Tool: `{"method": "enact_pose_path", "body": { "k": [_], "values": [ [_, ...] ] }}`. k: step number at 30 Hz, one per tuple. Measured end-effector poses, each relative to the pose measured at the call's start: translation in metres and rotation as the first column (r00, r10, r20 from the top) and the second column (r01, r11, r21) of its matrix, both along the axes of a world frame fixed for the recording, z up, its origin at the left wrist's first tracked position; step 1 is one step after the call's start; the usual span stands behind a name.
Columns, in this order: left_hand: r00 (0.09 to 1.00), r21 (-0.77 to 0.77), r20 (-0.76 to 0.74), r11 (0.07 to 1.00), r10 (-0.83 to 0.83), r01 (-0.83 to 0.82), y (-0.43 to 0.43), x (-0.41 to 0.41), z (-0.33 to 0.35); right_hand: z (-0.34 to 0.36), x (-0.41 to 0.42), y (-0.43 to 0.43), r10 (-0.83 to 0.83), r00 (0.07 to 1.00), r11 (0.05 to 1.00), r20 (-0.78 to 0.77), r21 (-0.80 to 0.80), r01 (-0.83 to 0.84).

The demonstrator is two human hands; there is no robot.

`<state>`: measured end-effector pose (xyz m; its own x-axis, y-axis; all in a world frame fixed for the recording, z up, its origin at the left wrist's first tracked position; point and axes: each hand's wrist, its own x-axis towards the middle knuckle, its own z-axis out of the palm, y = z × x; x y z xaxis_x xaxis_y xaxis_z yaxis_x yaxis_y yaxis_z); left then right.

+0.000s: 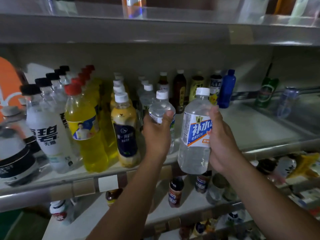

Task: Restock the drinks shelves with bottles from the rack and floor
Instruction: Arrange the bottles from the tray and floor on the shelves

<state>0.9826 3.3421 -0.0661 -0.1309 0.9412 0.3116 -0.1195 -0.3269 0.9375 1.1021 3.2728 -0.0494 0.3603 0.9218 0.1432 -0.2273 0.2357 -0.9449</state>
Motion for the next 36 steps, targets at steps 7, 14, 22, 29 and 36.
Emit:
{"method": "enact_pose_path", "body": {
  "k": [7,14,22,29,36],
  "values": [
    [0.997,-0.008,0.046,0.998,0.068,-0.067,0.036,0.003,-0.017,-0.001,-0.002,0.032,-0.023,1.000,0.999,0.002,-0.038,0.023],
    [0.991,0.080,-0.001,0.988,0.136,-0.135,0.047,0.001,-0.028,-0.006,-0.011,0.058,-0.069,0.994,0.997,0.086,0.052,0.065],
    [1.000,-0.097,0.017,0.995,-0.024,0.026,0.037,-0.006,-0.019,-0.037,-0.036,0.080,-0.109,0.989,0.978,0.098,0.191,0.089],
    [0.993,-0.283,0.107,0.959,0.051,-0.019,0.012,-0.003,-0.036,-0.043,-0.049,0.089,-0.138,0.988,0.958,0.070,0.263,0.116],
    [0.983,-0.313,0.172,0.950,0.067,-0.010,0.013,0.003,-0.034,-0.042,-0.053,0.096,-0.110,0.993,0.971,0.044,0.216,0.098]
  ]
}}
